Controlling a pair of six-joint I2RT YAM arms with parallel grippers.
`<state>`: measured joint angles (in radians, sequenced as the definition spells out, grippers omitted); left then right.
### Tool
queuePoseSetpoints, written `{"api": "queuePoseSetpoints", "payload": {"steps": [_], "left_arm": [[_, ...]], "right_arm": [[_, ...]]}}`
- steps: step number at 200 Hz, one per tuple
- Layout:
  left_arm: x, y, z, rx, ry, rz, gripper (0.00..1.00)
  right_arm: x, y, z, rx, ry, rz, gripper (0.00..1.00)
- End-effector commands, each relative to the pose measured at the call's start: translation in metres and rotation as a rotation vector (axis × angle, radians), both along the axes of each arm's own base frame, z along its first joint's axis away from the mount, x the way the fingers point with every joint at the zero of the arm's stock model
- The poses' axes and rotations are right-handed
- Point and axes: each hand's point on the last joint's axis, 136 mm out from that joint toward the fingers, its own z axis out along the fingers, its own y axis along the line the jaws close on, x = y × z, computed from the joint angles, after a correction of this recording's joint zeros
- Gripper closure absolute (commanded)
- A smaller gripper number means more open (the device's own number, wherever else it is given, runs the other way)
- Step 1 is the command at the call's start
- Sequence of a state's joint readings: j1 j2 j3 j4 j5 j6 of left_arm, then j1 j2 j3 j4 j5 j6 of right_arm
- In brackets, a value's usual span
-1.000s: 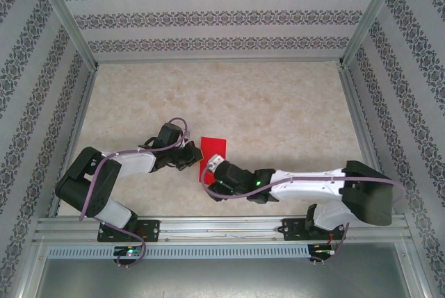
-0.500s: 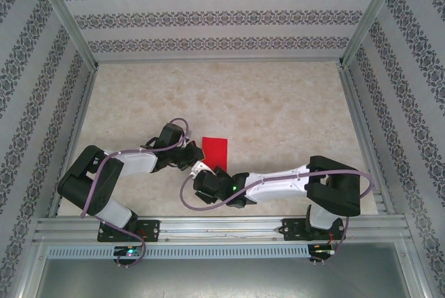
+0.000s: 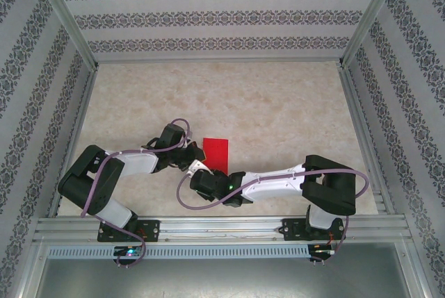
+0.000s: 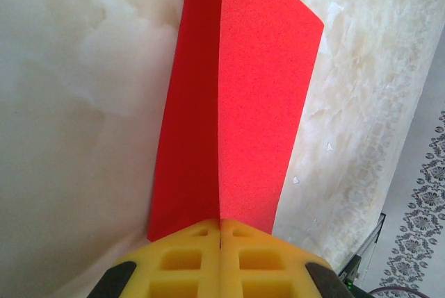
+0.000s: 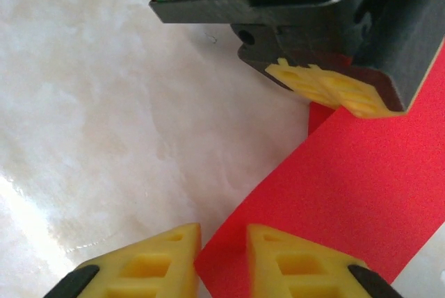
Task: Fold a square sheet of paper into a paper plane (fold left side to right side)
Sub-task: Third fold the triangle at the center of the table.
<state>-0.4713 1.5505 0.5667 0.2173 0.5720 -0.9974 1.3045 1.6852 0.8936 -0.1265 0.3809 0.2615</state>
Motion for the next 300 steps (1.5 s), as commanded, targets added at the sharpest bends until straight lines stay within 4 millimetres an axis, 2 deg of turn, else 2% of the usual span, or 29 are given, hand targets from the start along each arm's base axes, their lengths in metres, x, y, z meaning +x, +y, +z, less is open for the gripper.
{"api": "queuePoseSetpoints", "payload": {"steps": [1, 22, 48, 75, 105, 122, 139, 167, 218, 257, 300], "left_arm": [[0.003, -0.004, 0.0, 0.004, -0.017, -0.005, 1.0], [0.003, -0.003, 0.001, 0.018, -0.025, -0.017, 1.0], [0.006, 0.001, 0.008, 0.049, -0.05, -0.029, 0.88], [0.009, 0.013, 0.019, 0.088, -0.081, -0.033, 0.7], [0.014, 0.032, 0.034, 0.114, -0.122, -0.031, 0.62], [0.018, 0.036, 0.042, 0.105, -0.151, -0.049, 0.62], [0.019, 0.029, 0.051, 0.071, -0.175, -0.112, 0.62], [0.022, 0.017, 0.052, 0.042, -0.175, -0.192, 0.69], [0.032, 0.0, 0.036, 0.033, -0.149, -0.271, 0.81], [0.035, -0.015, 0.02, 0.062, -0.119, -0.344, 0.83], [0.034, -0.022, -0.002, 0.1, -0.083, -0.371, 0.87]], "right_arm": [[0.001, -0.004, -0.002, -0.004, 0.018, -0.014, 0.87], [-0.002, -0.004, -0.002, 0.006, 0.04, -0.013, 1.0], [-0.004, -0.005, -0.004, 0.026, 0.081, -0.025, 1.0], [-0.005, -0.004, -0.003, 0.105, 0.165, -0.044, 1.0], [-0.008, 0.001, 0.004, 0.227, 0.253, -0.041, 1.0], [-0.011, 0.004, 0.007, 0.294, 0.317, -0.032, 1.0], [-0.014, 0.005, 0.008, 0.347, 0.379, -0.023, 1.0], [-0.019, 0.007, 0.008, 0.422, 0.468, -0.009, 1.0], [-0.018, 0.004, 0.009, 0.484, 0.512, -0.024, 1.0], [-0.017, 0.002, 0.008, 0.509, 0.532, -0.034, 1.0], [-0.016, -0.002, 0.007, 0.515, 0.537, -0.051, 1.0]]}}
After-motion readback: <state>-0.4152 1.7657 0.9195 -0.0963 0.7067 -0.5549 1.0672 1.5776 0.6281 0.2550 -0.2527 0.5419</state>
